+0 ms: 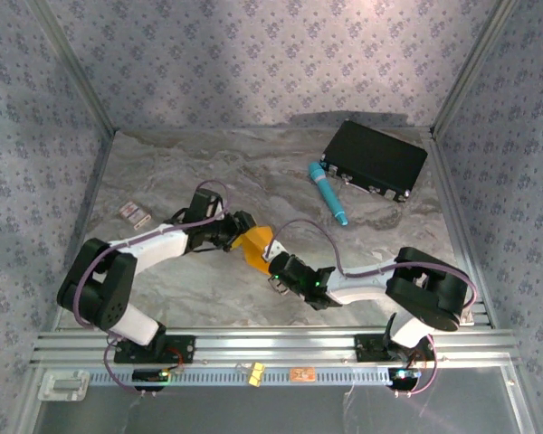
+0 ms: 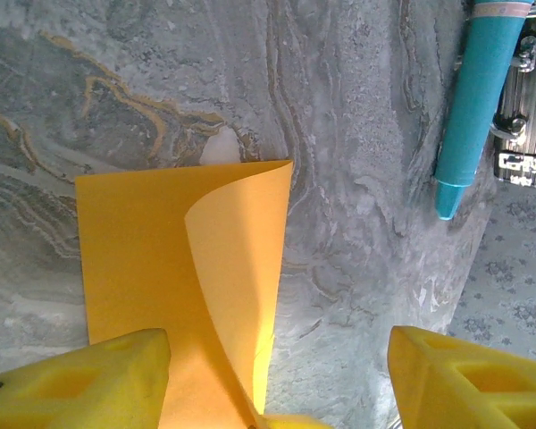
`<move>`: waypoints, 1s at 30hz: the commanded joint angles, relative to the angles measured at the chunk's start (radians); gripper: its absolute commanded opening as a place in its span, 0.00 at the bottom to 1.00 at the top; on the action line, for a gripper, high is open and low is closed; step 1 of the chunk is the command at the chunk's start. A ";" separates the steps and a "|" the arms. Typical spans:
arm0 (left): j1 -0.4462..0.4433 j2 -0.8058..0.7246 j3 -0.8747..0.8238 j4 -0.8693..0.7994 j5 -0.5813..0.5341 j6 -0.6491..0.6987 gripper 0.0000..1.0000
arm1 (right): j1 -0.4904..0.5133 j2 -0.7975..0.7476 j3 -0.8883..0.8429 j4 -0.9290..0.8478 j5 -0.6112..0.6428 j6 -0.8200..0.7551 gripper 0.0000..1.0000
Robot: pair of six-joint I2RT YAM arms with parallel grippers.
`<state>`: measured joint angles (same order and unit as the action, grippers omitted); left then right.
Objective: Fold a paper plane with a square sheet of paper (pick it up from the middle)
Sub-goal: Fourth fold the wing at the center of the table.
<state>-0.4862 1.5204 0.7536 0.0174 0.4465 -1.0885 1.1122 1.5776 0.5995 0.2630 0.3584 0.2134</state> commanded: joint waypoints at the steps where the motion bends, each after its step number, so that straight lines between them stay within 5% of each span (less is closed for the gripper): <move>1: 0.000 0.040 0.043 -0.041 0.035 0.021 0.63 | 0.001 0.009 0.013 0.008 0.010 0.015 0.15; 9: -0.001 0.104 0.092 -0.108 0.041 0.039 0.51 | 0.007 0.010 0.000 0.022 0.017 0.020 0.15; 20: 0.003 0.137 0.135 -0.158 0.026 0.046 0.08 | 0.012 -0.020 -0.024 0.011 0.010 0.000 0.20; 30: 0.003 0.116 0.118 -0.162 0.017 0.036 0.00 | 0.011 -0.043 -0.047 0.010 0.006 0.018 0.20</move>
<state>-0.4862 1.6516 0.8631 -0.1165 0.4736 -1.0561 1.1179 1.5539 0.5690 0.2703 0.3614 0.2184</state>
